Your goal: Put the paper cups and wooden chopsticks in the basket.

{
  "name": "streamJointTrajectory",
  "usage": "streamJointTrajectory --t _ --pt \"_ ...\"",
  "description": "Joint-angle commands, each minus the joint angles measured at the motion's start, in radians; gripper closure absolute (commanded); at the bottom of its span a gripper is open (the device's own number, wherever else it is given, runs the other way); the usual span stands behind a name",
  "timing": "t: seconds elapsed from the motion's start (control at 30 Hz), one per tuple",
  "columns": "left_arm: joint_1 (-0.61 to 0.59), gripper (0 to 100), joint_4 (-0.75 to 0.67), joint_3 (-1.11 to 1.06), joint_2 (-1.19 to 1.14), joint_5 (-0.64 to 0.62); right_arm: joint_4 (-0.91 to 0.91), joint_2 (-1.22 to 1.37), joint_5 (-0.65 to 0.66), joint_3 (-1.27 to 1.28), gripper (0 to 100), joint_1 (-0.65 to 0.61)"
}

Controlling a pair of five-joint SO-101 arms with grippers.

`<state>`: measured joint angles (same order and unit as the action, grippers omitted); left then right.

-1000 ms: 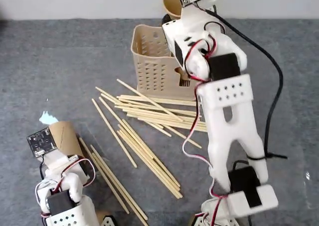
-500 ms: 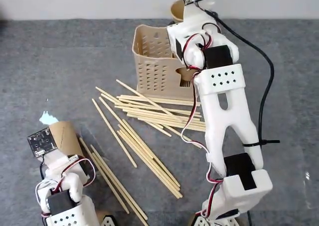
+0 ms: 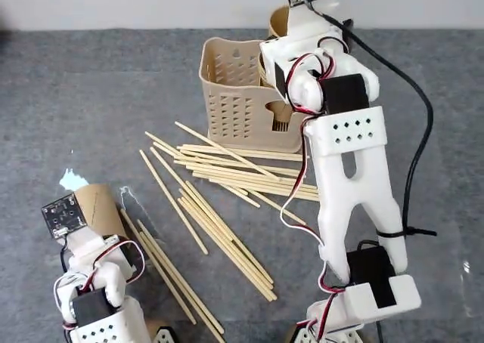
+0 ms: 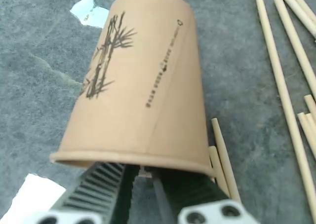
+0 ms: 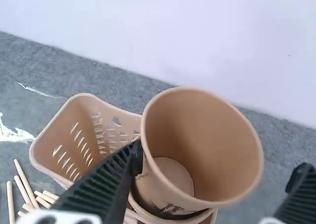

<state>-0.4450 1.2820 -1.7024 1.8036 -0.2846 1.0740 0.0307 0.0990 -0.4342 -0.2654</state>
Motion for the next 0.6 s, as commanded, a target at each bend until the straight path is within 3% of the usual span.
streamJointTrajectory --t 0.0,0.57 --pt "-0.008 99 -0.021 0.019 0.018 0.0 0.008 -0.058 -0.006 -0.058 56.4 0.004" --pt "-0.008 99 -0.021 0.019 0.018 0.0 -0.027 -0.065 -0.031 -0.172 56.5 -0.05"
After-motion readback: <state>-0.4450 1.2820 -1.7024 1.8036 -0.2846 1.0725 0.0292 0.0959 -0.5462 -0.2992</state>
